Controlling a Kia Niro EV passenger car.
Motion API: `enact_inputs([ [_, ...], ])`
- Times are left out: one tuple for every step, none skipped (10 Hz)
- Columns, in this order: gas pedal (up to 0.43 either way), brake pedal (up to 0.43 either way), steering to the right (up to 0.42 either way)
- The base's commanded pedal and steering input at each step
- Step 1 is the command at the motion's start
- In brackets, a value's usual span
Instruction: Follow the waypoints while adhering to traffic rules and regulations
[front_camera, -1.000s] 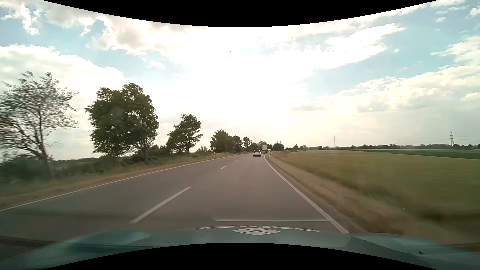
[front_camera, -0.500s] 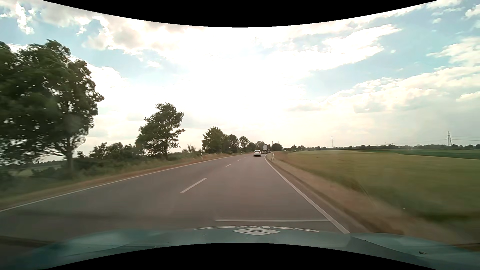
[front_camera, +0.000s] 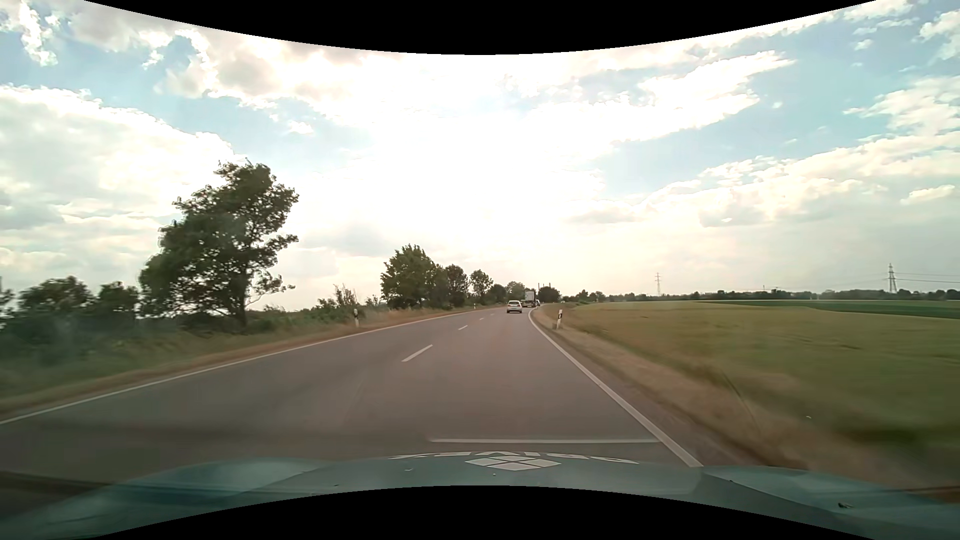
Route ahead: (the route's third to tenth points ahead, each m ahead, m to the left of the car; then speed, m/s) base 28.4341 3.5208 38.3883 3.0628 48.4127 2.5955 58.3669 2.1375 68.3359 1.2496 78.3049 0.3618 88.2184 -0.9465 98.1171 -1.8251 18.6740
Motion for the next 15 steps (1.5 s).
enact_inputs([
  [0.311,0.000,0.008],
  [0.311,0.000,0.008],
  [0.311,0.000,0.008],
  [0.311,0.000,0.008],
  [0.311,0.000,0.008],
  [0.311,0.000,0.008],
  [0.311,0.000,0.008],
  [0.311,0.000,0.007],
  [0.311,0.000,0.007],
  [0.311,0.000,0.007],
  [0.311,0.000,0.007],
  [0.299,0.000,0.007],
  [0.299,0.000,0.006],
  [0.299,0.000,0.007],
  [0.299,0.000,0.007],
])
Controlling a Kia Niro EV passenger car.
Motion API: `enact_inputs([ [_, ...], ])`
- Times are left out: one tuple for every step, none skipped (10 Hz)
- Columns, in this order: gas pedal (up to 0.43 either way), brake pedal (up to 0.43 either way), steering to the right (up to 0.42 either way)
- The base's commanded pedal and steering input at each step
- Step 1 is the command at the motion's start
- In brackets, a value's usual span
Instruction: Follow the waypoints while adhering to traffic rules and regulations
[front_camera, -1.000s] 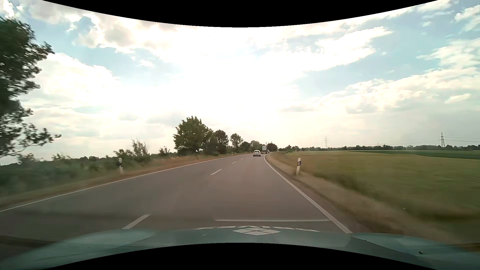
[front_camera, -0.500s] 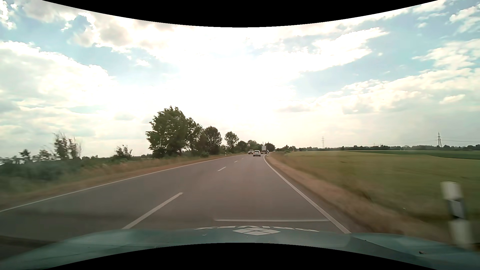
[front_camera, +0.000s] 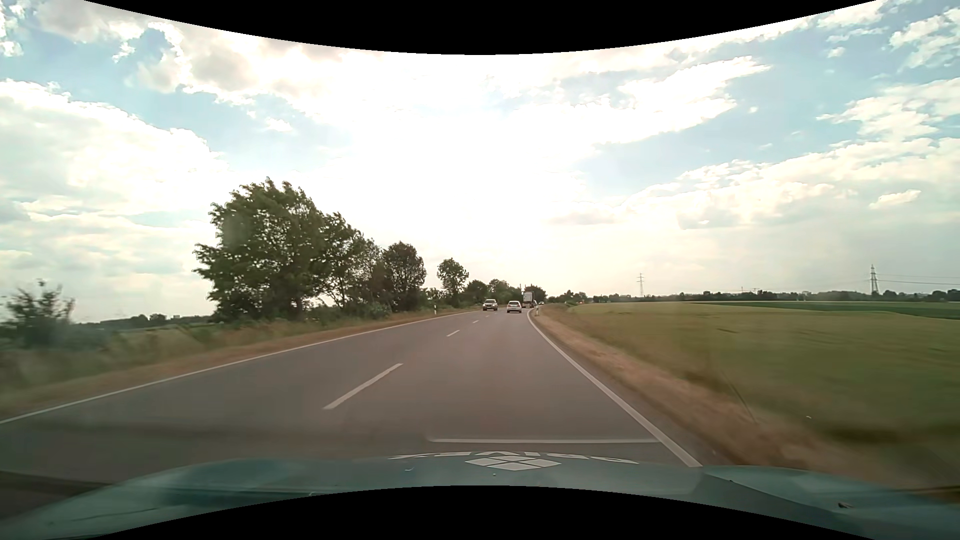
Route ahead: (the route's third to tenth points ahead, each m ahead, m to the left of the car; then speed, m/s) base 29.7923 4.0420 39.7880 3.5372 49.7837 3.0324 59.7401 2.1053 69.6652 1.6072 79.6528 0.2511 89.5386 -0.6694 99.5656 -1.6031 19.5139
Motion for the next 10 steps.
enact_inputs([
  [0.299,0.000,0.007],
  [0.299,0.000,0.007],
  [0.299,0.000,0.007],
  [0.299,0.000,0.007],
  [0.299,0.000,0.007],
  [0.299,0.000,0.007],
  [0.311,0.000,0.007],
  [0.311,0.000,0.007],
  [0.319,0.000,0.007],
  [0.319,0.000,0.007],
])
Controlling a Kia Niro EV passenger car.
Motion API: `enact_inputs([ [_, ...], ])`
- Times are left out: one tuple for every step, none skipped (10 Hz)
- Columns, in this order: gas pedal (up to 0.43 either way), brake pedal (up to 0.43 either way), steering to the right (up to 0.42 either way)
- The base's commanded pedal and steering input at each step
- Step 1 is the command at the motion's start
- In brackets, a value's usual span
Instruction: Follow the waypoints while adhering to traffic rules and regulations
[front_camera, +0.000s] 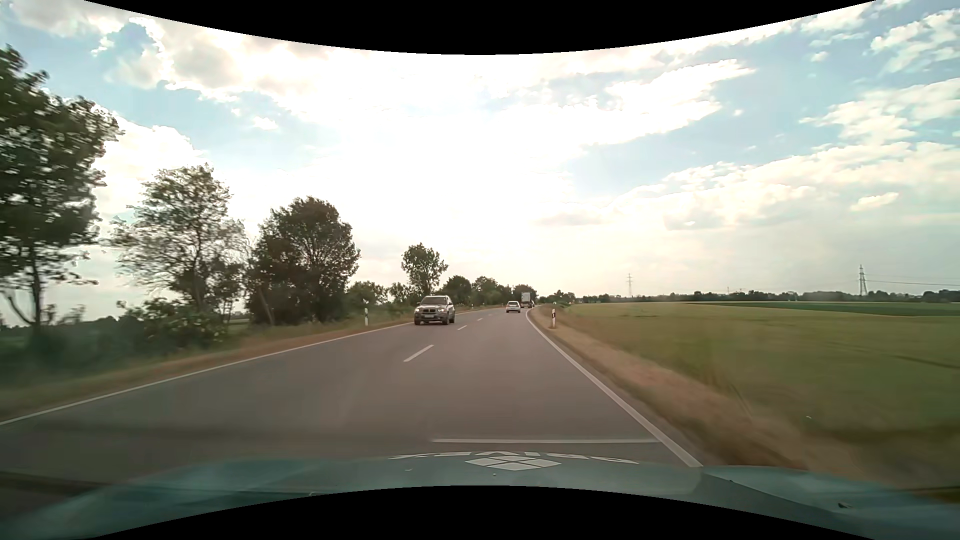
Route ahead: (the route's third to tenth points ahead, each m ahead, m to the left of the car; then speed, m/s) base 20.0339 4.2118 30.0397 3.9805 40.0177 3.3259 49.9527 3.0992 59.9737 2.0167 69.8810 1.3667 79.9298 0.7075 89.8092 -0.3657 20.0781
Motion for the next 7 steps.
enact_inputs([
  [0.339,0.000,0.007],
  [0.350,0.000,0.007],
  [0.350,0.000,0.007],
  [0.358,0.000,0.007],
  [0.378,0.000,0.007],
  [0.390,0.000,0.007],
  [0.390,0.000,0.007],
])
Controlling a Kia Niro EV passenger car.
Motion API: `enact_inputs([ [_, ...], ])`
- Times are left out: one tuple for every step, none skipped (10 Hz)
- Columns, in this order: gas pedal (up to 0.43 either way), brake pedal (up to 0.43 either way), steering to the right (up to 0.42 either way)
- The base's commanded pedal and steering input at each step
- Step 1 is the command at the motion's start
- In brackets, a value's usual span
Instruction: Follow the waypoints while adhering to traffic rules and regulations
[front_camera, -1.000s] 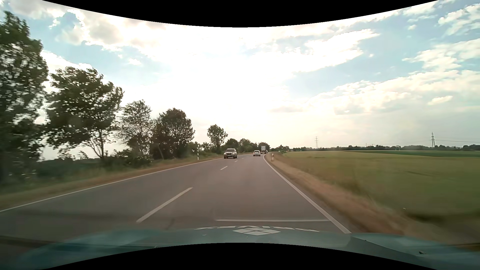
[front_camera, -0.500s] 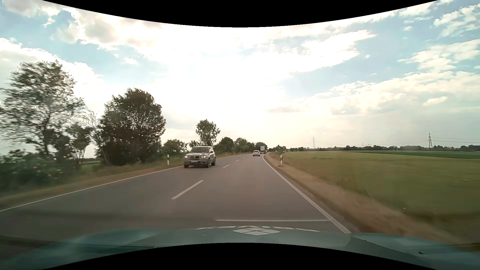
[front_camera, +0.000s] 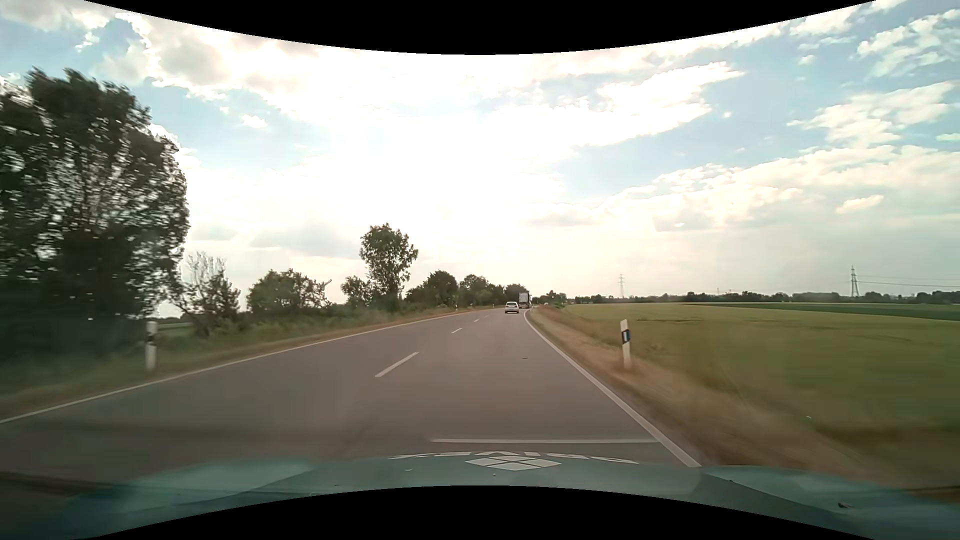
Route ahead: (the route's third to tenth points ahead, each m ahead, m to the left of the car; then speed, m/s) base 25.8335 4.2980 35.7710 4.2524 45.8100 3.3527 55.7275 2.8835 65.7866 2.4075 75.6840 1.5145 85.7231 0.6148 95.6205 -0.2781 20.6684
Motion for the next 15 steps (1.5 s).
enact_inputs([
  [0.390,0.000,0.007],
  [0.390,0.000,0.007],
  [0.390,0.000,0.007],
  [0.390,0.000,0.007],
  [0.378,0.000,0.006],
  [0.350,0.000,0.007],
  [0.350,0.000,0.007],
  [0.339,0.000,0.007],
  [0.339,0.000,0.007],
  [0.331,0.000,0.006],
  [0.319,0.000,0.006],
  [0.311,0.000,0.005],
  [0.299,0.000,0.005],
  [0.287,0.000,0.005],
  [0.287,0.000,0.005],
])
